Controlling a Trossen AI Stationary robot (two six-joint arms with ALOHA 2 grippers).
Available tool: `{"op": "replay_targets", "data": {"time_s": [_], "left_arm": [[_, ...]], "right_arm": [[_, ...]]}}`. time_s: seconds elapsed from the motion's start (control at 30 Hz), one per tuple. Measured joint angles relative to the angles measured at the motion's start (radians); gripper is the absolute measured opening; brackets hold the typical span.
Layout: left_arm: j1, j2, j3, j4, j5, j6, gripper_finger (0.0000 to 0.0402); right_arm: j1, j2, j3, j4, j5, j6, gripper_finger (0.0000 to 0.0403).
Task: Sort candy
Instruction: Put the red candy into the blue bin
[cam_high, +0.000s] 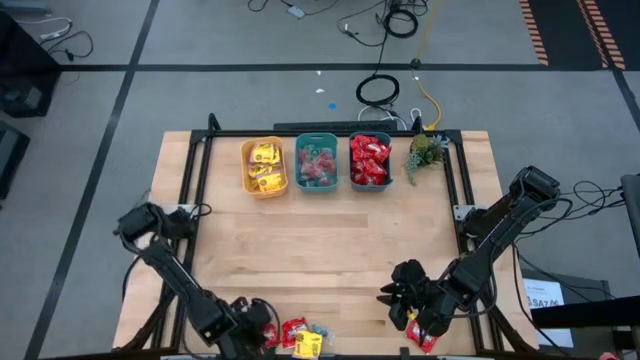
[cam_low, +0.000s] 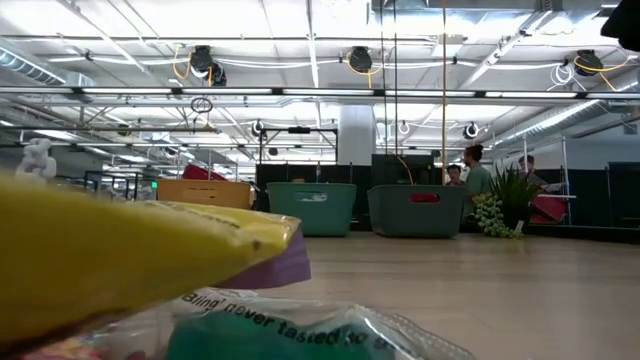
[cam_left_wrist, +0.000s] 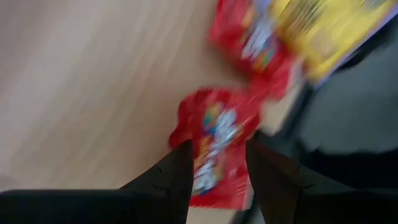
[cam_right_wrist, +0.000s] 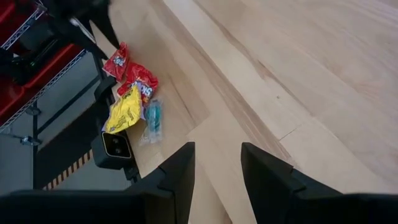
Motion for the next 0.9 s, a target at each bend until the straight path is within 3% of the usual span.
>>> {"op": "replay_targets", "data": {"time_s": [0.2, 0.37, 0.47, 0.6, 0.9], "left_arm": [[0.002, 0.112, 0.008, -0.003, 0.114, 0.010, 0.0154], [0.010, 0.128, 0.010, -0.005, 0.132, -0.007, 0.0147], [0.010, 0.120, 0.009, -0.023, 0.133, -0.009, 0.0110], [0.010, 0.095, 0.003, -0.043, 0.149, -0.010, 0.0025], [0.010, -0.062, -0.006, -0.207, 0.112, -0.016, 0.0009]], "right_arm": [[0.011, 0.000, 0.000, 0.000, 0.001, 0.000, 0.0121], [0.011, 0.000, 0.000, -0.001, 0.002, 0.000, 0.0121], [0.011, 0.000, 0.000, -0.001, 0.003, -0.006, 0.0121], [0.011, 0.000, 0.000, -0.001, 0.003, -0.017, 0.0121], [0.010, 0.000, 0.000, -0.003, 0.003, -0.026, 0.0121]]}}
